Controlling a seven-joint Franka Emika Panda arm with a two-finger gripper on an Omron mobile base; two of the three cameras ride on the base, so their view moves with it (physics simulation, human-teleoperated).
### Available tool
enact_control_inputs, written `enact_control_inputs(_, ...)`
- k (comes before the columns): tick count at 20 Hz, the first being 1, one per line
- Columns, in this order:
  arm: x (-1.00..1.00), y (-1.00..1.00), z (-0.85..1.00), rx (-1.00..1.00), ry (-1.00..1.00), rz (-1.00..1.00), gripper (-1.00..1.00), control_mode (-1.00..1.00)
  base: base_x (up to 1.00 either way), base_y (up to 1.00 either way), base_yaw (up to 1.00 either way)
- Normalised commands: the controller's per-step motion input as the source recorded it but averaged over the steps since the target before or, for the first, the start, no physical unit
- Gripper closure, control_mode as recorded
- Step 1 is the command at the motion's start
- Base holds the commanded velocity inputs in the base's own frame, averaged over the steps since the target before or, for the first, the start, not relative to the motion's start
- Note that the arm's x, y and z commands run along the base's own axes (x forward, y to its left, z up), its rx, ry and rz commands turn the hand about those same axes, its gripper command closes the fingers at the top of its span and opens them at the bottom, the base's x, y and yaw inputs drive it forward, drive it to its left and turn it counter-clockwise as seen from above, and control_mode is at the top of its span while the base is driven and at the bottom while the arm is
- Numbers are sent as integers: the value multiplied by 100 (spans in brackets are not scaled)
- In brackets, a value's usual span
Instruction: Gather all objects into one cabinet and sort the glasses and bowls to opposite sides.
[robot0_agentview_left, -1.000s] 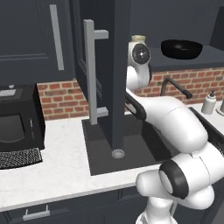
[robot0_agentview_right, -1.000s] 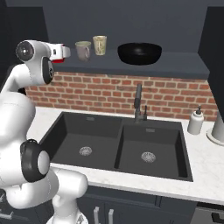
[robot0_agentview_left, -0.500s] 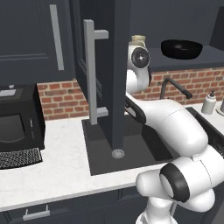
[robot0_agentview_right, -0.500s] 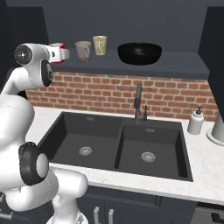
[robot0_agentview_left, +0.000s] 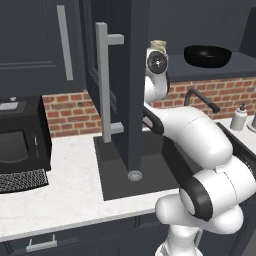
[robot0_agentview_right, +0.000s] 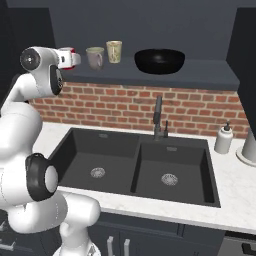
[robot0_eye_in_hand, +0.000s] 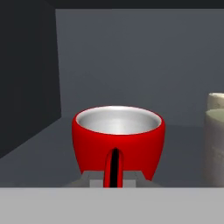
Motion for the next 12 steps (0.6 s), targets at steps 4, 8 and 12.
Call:
enact_control_inputs(4,42,7,0,0,0,0,100,-100,0,0,0)
enact_control_inputs(8,40,8,0,0,0,0,100,-100,0,0,0)
enact_control_inputs(12,38,10,0,0,0,0,100,-100,0,0,0)
